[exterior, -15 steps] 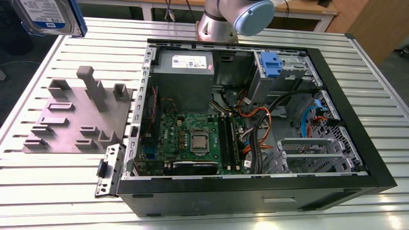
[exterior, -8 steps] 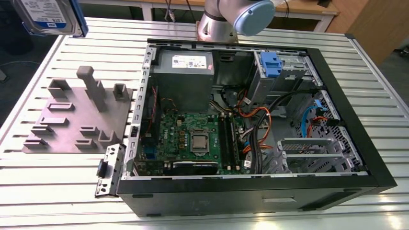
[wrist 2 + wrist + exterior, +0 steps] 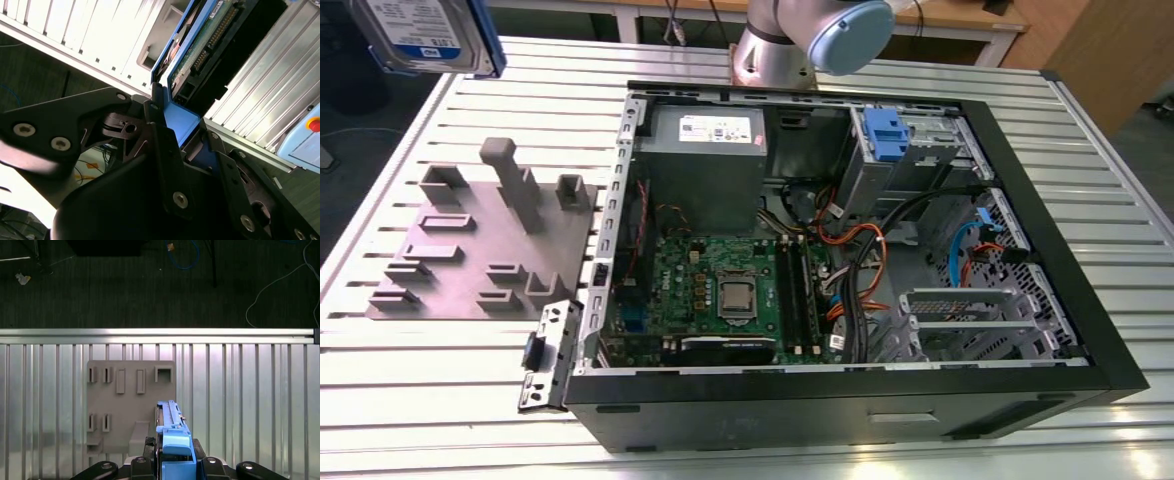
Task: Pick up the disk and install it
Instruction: 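Pick up the disk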
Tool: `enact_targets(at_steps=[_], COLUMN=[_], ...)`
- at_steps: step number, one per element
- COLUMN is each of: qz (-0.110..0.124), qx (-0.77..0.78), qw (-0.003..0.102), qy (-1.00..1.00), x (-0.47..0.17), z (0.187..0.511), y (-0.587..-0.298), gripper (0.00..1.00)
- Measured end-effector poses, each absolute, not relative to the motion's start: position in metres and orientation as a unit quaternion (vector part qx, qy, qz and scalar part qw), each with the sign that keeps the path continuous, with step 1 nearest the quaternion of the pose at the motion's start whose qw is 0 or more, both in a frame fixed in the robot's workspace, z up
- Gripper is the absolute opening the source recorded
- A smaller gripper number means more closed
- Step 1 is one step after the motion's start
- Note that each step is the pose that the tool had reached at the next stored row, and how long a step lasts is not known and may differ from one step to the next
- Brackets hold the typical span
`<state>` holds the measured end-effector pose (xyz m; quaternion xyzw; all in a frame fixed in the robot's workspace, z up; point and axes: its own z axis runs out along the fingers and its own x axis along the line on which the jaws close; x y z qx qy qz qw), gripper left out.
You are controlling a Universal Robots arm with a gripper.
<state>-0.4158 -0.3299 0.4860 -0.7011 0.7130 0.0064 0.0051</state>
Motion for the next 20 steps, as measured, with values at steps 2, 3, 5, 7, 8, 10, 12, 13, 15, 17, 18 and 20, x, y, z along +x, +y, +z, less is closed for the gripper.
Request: enact_targets(at_steps=[2,3,5,7,8,10,12,13,15,17,18,20], qz=[0.006,0.006,0.006,0.006,0.006,0.006,0.006,0.006,0.006,0.006,0.006,0.006], qx=[-0.701,-0.701,-0.701,-0.701,-0.701,-0.701,-0.701,-0.701,-0.701,-0.701,-0.701,-0.701], qw=[0.005,0.005,0.005,0.005,0.005,0.005,0.005,0.005,0.005,0.005,0.005,0.005], qy=[0.713,0.713,0.713,0.713,0.713,0.713,0.713,0.713,0.713,0.713,0.713,0.713], x=[-0.4153,-0.4151,-0.4146,-0.4141,-0.4139,-0.4131,-0.4121,-0.4119,-0.4115,-0.4112,-0.4108,-0.4101], z=[0.4860,0.4860,0.4860,0.4859,0.4860,0.4860,0.4860,0.4860,0.4860,0.4859,0.4860,0.4860], y=[-0.3300,-0.3300,-0.3299,-0.3300,-0.3300,-0.3300,-0.3300,-0.3300,-0.3300,-0.3300,-0.3299,-0.3300], gripper=[0.36,0.36,0.36,0.36,0.36,0.36,0.36,0.36,0.36,0.36,0.36,0.36])
